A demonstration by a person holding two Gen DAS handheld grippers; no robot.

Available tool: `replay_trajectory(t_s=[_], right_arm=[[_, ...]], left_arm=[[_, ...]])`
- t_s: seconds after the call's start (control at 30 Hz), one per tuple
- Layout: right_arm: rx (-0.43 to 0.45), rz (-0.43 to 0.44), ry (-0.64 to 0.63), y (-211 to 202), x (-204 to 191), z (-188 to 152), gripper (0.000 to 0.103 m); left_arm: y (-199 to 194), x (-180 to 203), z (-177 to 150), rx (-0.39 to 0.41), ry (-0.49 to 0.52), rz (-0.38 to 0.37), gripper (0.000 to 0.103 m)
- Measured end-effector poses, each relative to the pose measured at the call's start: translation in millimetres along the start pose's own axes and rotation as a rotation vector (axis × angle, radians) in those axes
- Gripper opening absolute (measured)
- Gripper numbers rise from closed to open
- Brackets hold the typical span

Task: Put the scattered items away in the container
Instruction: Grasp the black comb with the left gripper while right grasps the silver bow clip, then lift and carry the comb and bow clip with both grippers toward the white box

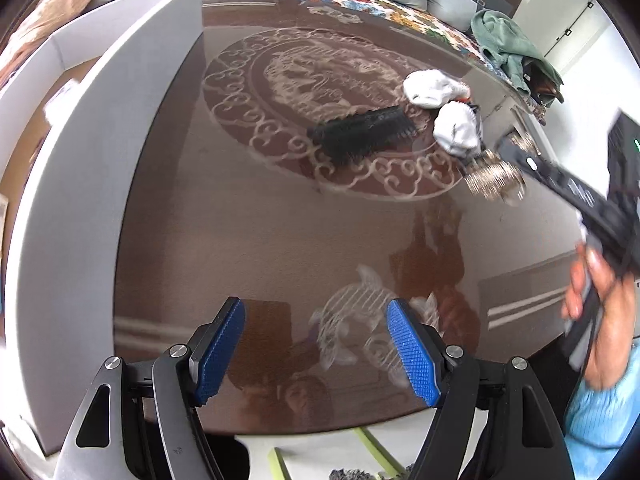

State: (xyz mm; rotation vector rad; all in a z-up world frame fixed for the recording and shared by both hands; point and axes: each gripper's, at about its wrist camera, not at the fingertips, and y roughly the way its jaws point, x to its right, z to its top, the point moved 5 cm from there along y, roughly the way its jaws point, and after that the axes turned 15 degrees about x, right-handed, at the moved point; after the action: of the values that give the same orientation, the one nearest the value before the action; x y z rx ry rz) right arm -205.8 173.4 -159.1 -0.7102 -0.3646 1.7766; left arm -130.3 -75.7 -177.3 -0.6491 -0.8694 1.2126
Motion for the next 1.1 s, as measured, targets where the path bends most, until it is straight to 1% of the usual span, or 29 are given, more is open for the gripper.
replay_trajectory(t_s=[0.03,0.13,0.17,0.23,0.3,0.43,0.5,0.53,0.57,0.63,0.73,0.77,0.8,0.83,0.93,0.97,1.0,1.03,1.07,1.1], right_arm=[[0.014,0.009,0.017,-9,3,0,0.018],[0.046,0.034,0.07,-34,16,-1,0.018],[0.054,0.041,0.09,-41,20,-3,0.018],[0.06,0.051,0.129,-52,27,-7,0.018],[0.061,0.06,0.166,-60,34,-14,0.018],[0.064,0.075,0.225,-71,45,-26,0.018],[0.068,0.081,0.235,-73,47,-27,0.018],[0.071,0.084,0.236,-74,47,-27,0.018],[0.073,0.086,0.236,-75,47,-27,0.018],[0.078,0.091,0.238,-77,47,-26,0.018],[0.085,0.099,0.241,-79,46,-25,0.018],[0.088,0.102,0.242,-80,46,-25,0.018],[0.09,0.104,0.243,-81,46,-24,0.018],[0.093,0.107,0.243,-82,46,-24,0.018],[0.1,0.115,0.246,-85,46,-23,0.018],[0.102,0.115,0.246,-85,46,-23,0.018],[0.104,0.113,0.246,-86,47,-23,0.018],[0.106,0.111,0.246,-87,47,-23,0.018],[0.108,0.109,0.248,-88,49,-23,0.018],[0.11,0.106,0.25,-88,50,-24,0.018]], left_arm=[[3,4,7,0.0,0.022,-0.004,0.073],[15,26,38,-0.007,0.212,0.009,0.073],[21,34,50,0.002,0.269,-0.005,0.073],[36,41,68,-0.016,0.323,-0.061,0.073],[57,48,78,-0.067,0.366,-0.077,0.073],[96,61,85,-0.13,0.463,-0.111,0.073],[116,64,81,-0.181,0.499,-0.103,0.073],[123,64,80,-0.193,0.513,-0.09,0.073],[130,64,79,-0.203,0.526,-0.076,0.077],[133,65,82,-0.195,0.542,-0.063,0.077],[134,64,85,-0.208,0.538,-0.042,0.079],[134,63,85,-0.205,0.547,-0.021,0.086],[134,62,86,-0.202,0.556,0.001,0.09],[134,60,86,-0.198,0.566,0.023,0.098],[132,61,87,-0.193,0.597,0.037,0.099],[132,59,87,-0.208,0.572,0.017,0.094],[131,58,88,-0.226,0.544,-0.006,0.084],[129,57,89,-0.235,0.52,-0.029,0.071],[126,56,91,-0.231,0.515,-0.027,0.057],[123,54,92,-0.235,0.507,-0.022,0.048]])
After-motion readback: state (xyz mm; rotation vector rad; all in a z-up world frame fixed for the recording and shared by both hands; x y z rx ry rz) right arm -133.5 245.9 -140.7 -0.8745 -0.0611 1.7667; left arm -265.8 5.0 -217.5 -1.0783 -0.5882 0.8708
